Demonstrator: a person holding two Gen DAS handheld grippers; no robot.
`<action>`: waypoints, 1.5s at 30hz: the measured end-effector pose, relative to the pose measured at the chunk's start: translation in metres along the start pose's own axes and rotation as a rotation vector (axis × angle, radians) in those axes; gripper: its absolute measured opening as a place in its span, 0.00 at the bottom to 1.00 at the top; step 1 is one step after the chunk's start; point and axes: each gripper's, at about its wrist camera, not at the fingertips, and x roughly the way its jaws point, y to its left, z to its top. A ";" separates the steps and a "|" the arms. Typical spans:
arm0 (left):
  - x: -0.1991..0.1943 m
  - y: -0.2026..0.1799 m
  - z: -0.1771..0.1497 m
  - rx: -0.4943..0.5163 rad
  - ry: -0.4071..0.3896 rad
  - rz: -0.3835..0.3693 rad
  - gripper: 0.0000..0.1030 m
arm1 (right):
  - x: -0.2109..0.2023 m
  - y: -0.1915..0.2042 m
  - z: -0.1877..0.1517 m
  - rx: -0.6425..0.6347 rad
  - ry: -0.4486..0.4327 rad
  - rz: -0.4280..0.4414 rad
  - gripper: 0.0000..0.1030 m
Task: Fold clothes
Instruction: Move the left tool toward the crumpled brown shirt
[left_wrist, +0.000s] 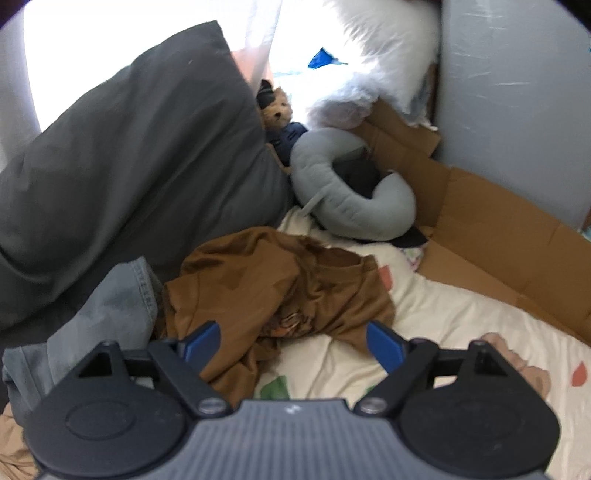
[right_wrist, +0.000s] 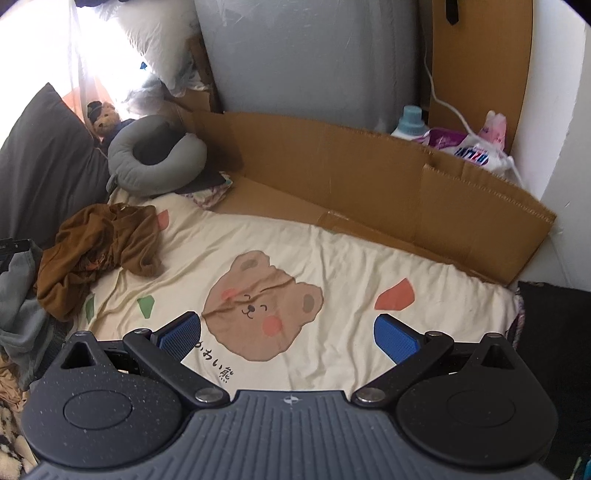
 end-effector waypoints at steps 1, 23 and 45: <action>0.005 0.003 -0.003 -0.007 0.000 0.006 0.86 | 0.004 -0.001 -0.003 0.003 -0.001 0.008 0.99; 0.101 0.028 -0.085 -0.128 0.215 0.119 0.86 | 0.094 0.000 -0.067 -0.069 0.080 0.063 0.99; 0.164 0.042 -0.135 -0.071 0.022 0.158 0.87 | 0.119 0.009 -0.096 -0.162 0.112 0.048 0.99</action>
